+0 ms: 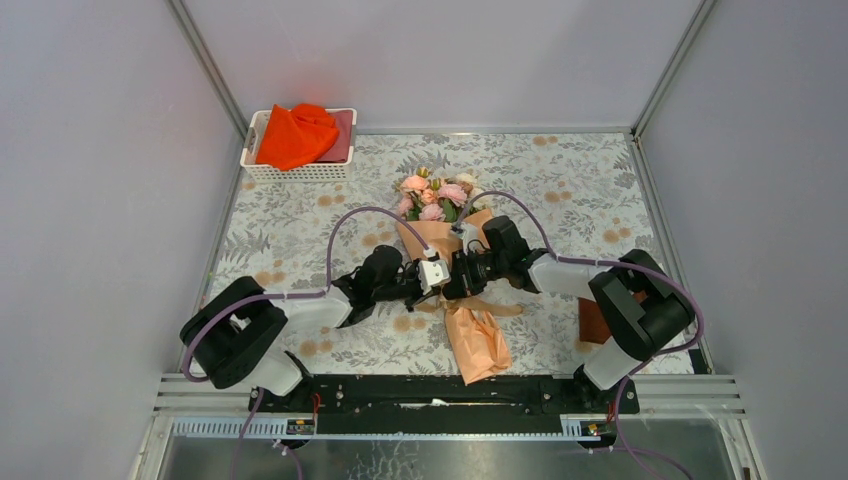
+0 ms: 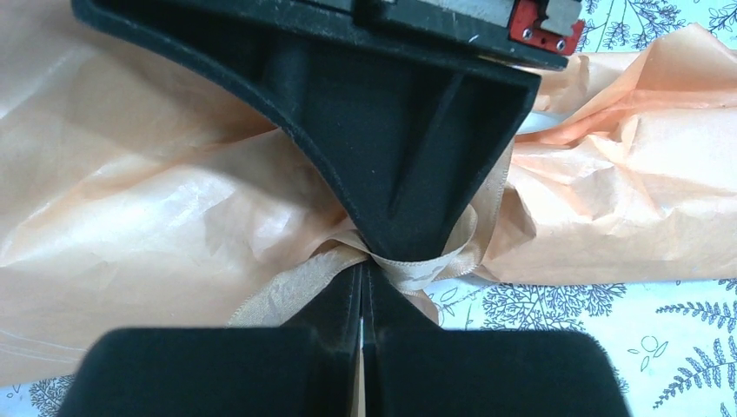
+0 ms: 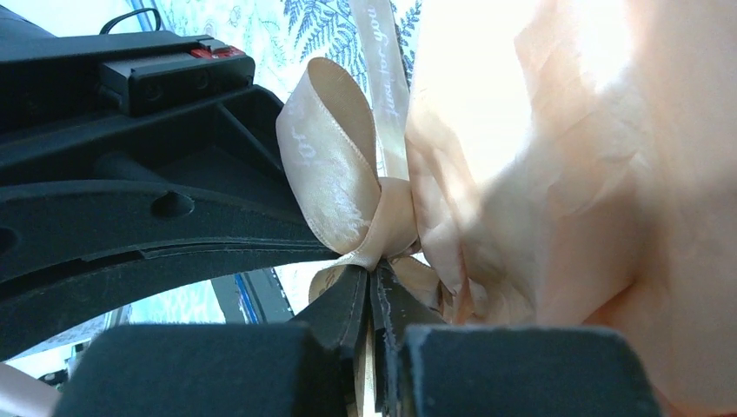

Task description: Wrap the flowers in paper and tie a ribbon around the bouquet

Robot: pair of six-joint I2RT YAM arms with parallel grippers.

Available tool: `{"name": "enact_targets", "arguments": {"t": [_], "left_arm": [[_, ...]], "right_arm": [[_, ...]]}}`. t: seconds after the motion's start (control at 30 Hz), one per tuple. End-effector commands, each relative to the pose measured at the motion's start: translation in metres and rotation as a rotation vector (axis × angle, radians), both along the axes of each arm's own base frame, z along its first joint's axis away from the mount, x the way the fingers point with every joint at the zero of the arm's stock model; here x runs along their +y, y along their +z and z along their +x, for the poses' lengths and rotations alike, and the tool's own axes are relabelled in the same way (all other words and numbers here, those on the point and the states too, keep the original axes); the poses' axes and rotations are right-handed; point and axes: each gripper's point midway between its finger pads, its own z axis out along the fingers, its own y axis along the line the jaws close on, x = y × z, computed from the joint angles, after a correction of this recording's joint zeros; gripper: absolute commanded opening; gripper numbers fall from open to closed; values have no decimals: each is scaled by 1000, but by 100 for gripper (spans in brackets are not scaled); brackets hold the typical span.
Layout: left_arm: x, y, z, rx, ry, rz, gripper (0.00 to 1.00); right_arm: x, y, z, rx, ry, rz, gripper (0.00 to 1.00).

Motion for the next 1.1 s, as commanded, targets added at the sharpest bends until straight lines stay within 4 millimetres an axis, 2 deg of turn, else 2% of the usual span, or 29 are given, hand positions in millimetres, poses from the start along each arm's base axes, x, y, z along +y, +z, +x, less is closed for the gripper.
{"name": "enact_targets", "arguments": {"t": [0.0,0.13,0.17,0.2,0.27,0.3,0.47,0.57,0.87,1.0,1.07], "left_arm": [[-13,24,5,-57,-23,-73,0],[-7,24,-3,-165,-123,-27,0],[-5,24,-6,-203,-160,-8,10],[-1,24,-7,-247,-197,15,28],[5,23,-12,-316,-270,63,41],[9,25,-14,-337,-300,79,44],[20,30,-27,-369,-469,152,47],[15,41,-34,-432,-562,133,47],[-24,67,-12,-720,-591,53,55],[-29,60,-5,-783,-604,79,54],[-29,56,-1,-790,-595,98,50]], "right_arm": [[0,22,17,-129,-32,14,4],[-8,24,18,-155,-42,-36,1],[-10,24,18,-155,-42,-49,1],[-11,23,18,-157,-41,-62,1],[-14,22,19,-159,-42,-83,0],[-14,22,18,-159,-40,-88,0],[-18,20,21,-165,-39,-123,1],[-16,21,21,-161,-29,-115,2],[-12,22,20,-141,-20,-107,4],[-13,22,19,-138,-17,-108,5],[-13,22,18,-138,-13,-109,5]]}}
